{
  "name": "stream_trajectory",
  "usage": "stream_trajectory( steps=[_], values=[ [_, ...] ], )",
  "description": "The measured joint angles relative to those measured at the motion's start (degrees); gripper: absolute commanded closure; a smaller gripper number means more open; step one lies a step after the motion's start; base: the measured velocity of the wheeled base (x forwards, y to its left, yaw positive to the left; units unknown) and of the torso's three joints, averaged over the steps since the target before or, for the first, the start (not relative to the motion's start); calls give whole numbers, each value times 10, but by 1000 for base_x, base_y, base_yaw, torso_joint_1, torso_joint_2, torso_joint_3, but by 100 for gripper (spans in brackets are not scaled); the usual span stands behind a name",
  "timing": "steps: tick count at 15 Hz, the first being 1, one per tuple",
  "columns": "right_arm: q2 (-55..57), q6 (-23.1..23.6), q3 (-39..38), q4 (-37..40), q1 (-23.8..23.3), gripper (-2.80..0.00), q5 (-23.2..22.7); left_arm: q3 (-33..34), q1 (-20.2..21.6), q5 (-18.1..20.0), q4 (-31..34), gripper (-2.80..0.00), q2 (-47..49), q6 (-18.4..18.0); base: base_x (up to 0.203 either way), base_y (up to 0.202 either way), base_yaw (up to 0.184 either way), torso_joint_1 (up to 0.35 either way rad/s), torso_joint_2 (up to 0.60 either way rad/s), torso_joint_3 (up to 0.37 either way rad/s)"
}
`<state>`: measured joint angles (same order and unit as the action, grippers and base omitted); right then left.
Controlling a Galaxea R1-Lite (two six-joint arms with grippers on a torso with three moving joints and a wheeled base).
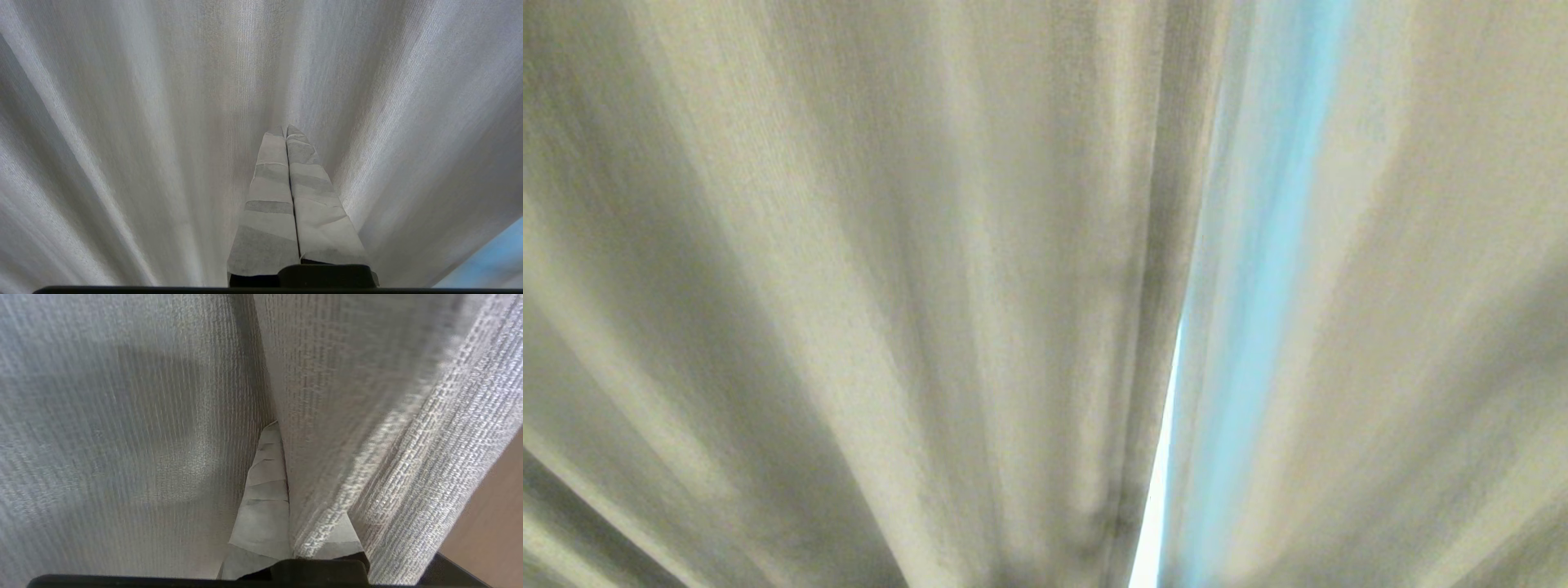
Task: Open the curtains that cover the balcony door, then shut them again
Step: Pull the outer curtains open on both sides
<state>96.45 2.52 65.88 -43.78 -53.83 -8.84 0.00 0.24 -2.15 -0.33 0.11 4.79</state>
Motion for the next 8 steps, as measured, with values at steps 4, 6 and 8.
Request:
stream_trajectory(
  steps=[4,6,8],
  values=[
    [13,1,8,1,-13,0,0,0,0,0,0,0,0,0,0,0,0,0,0,0],
    [19,1,14,1,-20,0,0,0,0,0,0,0,0,0,0,0,0,0,0,0],
    [28,1,22,1,-28,0,-1,0,0,0,0,0,0,0,0,0,0,0,0,0]
  ],
)
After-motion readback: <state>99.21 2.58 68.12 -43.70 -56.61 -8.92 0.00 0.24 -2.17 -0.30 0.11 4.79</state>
